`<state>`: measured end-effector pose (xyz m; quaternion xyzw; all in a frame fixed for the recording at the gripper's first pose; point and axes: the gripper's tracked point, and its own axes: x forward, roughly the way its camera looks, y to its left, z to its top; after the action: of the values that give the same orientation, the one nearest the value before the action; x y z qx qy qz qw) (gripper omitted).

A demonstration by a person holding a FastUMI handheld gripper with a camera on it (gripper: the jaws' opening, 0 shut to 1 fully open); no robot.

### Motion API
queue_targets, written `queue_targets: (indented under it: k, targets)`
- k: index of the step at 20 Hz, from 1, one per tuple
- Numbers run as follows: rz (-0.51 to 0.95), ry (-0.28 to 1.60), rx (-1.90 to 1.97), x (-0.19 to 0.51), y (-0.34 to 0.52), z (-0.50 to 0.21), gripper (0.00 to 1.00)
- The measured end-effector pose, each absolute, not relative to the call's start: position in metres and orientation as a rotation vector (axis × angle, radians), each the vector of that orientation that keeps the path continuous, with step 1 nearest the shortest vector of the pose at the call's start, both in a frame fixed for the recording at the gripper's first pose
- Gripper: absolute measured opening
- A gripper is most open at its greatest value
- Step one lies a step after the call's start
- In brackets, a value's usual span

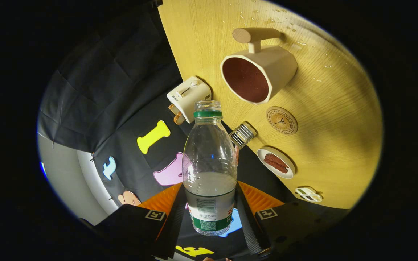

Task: Take the bottle from table, then pour the juice into the cup, finally place the bottle on the coaster

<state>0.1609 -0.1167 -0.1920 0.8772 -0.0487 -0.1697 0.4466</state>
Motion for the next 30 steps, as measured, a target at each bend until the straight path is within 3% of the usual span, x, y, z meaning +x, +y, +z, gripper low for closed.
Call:
queue_targets:
  k: [17, 23, 30]
  targets:
    - [-0.435, 0.102, 1.493, 0.145, -0.089, -0.265, 0.75]
    - [-0.512, 0.139, 1.181, 0.132, -0.092, -0.285, 0.75]
    - [-0.575, 0.168, 0.602, 0.119, -0.106, -0.252, 0.76]
